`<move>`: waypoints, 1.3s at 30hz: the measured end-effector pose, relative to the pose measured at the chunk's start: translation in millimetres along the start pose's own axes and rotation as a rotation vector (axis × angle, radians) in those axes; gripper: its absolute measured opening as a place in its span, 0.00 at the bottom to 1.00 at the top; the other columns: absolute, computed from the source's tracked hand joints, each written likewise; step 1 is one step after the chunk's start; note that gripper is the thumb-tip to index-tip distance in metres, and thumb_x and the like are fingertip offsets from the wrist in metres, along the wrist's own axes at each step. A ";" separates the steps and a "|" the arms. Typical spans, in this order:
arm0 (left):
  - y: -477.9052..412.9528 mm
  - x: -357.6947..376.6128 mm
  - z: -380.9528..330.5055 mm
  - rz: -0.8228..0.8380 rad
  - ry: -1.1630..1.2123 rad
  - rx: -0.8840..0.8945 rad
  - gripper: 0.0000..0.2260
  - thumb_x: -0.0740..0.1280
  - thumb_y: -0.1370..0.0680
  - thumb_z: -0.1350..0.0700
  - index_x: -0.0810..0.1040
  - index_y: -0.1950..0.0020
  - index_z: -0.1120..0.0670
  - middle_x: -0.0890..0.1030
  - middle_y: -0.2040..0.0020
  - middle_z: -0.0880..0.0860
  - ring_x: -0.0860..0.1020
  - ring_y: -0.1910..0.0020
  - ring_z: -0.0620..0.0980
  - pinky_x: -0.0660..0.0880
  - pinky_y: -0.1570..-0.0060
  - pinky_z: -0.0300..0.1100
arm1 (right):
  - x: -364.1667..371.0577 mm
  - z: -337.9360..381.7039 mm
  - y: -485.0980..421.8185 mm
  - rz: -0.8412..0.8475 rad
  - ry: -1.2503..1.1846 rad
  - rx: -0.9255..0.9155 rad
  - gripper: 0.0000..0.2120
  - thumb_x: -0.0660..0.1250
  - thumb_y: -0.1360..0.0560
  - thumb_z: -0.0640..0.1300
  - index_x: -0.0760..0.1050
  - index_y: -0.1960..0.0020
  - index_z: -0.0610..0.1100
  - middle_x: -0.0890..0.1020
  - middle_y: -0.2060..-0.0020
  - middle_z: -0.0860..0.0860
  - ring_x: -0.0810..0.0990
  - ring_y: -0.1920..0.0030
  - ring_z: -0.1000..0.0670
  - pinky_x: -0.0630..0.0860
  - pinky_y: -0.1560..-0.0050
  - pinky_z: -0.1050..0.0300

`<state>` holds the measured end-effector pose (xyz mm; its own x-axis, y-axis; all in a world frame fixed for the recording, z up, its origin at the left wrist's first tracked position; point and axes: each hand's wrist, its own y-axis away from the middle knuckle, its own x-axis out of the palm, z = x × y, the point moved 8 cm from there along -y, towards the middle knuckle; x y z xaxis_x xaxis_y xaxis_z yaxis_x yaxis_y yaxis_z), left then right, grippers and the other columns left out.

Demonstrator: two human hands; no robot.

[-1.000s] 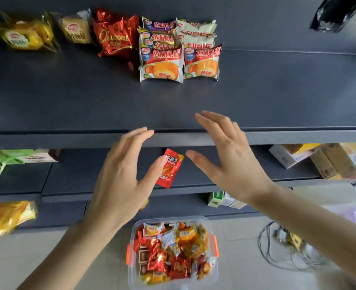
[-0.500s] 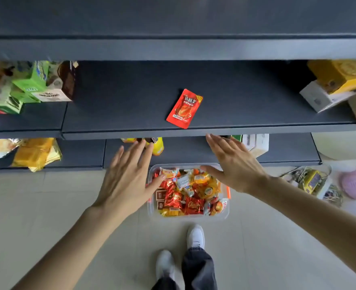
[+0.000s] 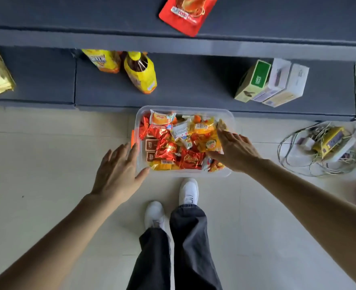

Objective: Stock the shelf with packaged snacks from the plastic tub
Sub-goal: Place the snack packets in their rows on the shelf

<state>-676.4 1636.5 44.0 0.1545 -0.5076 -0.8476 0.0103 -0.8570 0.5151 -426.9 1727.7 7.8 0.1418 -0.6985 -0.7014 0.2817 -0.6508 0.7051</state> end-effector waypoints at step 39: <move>-73.8 178.9 10.3 0.096 1.421 -0.329 0.15 0.70 0.33 0.48 0.80 0.49 0.51 0.84 0.55 0.47 0.82 0.57 0.39 0.79 0.57 0.34 | 140.8 84.0 -94.4 0.174 -1.346 -0.139 0.04 0.71 0.29 0.35 0.79 0.58 0.42 0.81 0.68 0.57 0.77 0.66 0.61 0.73 0.62 0.68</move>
<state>-659.7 1608.0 -147.0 0.9901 0.1200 -0.0729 0.1348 -0.6681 0.7317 -513.2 1665.9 -148.8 -0.8186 -0.5666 0.0944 0.4591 -0.5466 0.7004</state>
